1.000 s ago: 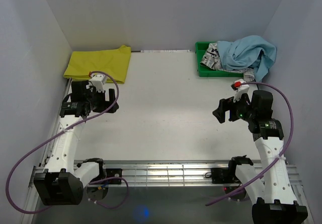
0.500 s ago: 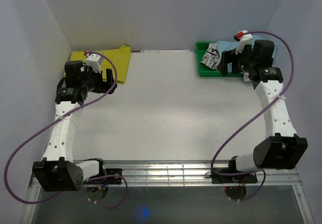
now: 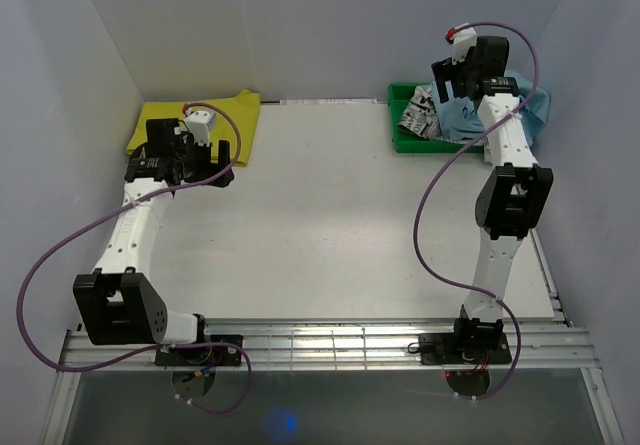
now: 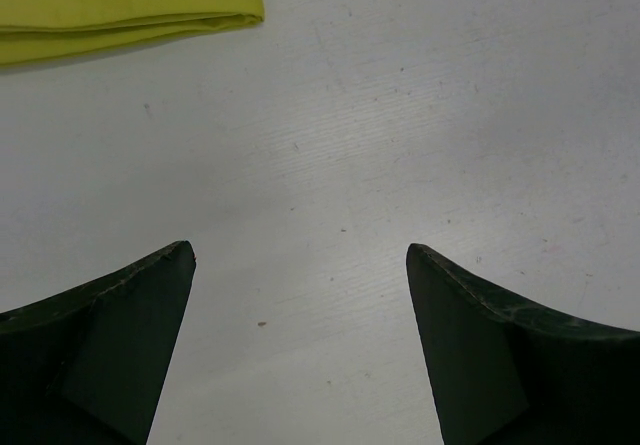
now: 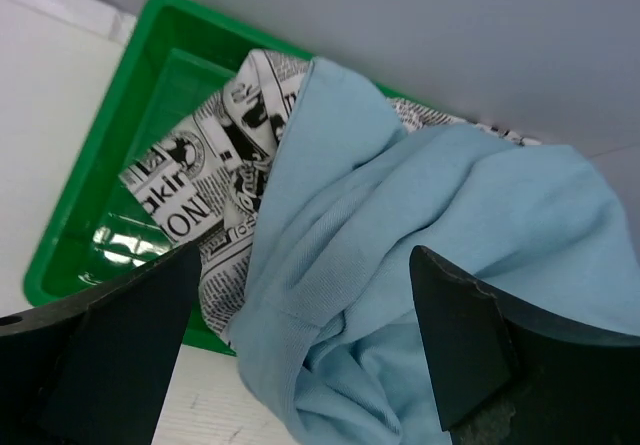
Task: Fold and stack the trousers
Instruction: Grab the trousers from the pile
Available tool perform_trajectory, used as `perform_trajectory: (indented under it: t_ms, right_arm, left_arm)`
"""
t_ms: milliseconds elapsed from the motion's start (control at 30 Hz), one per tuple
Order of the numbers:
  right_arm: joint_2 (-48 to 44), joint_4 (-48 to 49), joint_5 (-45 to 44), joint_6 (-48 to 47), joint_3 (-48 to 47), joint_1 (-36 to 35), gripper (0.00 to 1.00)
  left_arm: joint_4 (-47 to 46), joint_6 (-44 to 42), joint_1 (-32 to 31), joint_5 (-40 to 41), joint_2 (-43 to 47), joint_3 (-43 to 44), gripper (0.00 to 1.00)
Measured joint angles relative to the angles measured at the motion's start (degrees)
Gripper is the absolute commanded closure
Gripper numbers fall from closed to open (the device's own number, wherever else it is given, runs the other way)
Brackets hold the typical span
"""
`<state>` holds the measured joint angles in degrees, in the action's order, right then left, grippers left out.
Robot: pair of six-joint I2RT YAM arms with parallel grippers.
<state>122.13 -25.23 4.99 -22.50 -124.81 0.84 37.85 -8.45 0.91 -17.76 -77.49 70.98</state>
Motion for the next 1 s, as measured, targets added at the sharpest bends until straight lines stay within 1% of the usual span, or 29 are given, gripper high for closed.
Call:
perform_trajectory:
  t_ms: [167,367,433,467,500,567,600,633,667,700,733,900,1000]
  right_arm:
    - [7.8,0.1,-2.7,-4.0,-0.5,0.4,0.1]
    - [12.9,1.0,-10.6,-5.8,-0.5,1.2,0.1]
    - [13.0,1.8,-12.5,-5.7,0.3,1.6,0.06]
    - [13.0,2.3,-13.0,-5.5,0.7,1.8,0.03]
    - [12.9,2.8,-13.6,-5.4,1.0,1.9,0.12]
    - [12.9,3.1,-14.2,-5.5,1.4,2.0,0.36]
    - [12.9,3.1,-14.5,-5.6,1.5,2.1,0.55]
    - [12.9,3.1,-14.7,-5.7,1.6,2.1,0.63]
    - [12.9,3.1,-15.0,-5.5,1.6,2.2,0.72]
    - [12.9,3.0,-15.1,-5.5,1.6,2.3,0.89]
    - [12.9,3.0,-15.1,-5.6,1.6,2.3,0.92]
    - [11.6,2.2,-14.5,-4.9,1.6,2.7,0.92]
    - [7.8,1.0,-12.1,-3.9,2.9,3.3,0.92]
  left_arm:
    - [1.1,-1.2,0.0,2.8,-1.6,0.0,0.02]
    - [1.6,-2.7,0.0,5.4,-2.3,0.0,0.02]
    - [1.6,-3.1,0.0,5.9,-2.8,0.0,0.02]
    - [1.7,-3.2,0.0,6.1,-3.0,0.0,0.02]
    - [1.7,-3.3,0.0,6.2,-3.3,0.0,0.02]
    - [1.8,-3.4,0.0,6.2,-3.8,0.0,0.02]
    - [1.9,-3.5,0.0,6.2,-4.0,0.0,0.02]
    - [2.0,-3.5,0.0,6.2,-4.1,0.0,0.02]
    - [2.1,-3.6,0.0,6.2,-4.3,0.0,0.02]
    - [2.2,-3.6,0.0,6.2,-4.3,0.0,0.02]
    - [2.2,-3.6,0.0,6.2,-4.3,0.0,0.02]
    - [2.3,-3.6,0.0,6.2,-4.3,-0.2,0.02]
    - [2.2,-3.5,0.0,7.0,-4.0,-1.4,0.02]
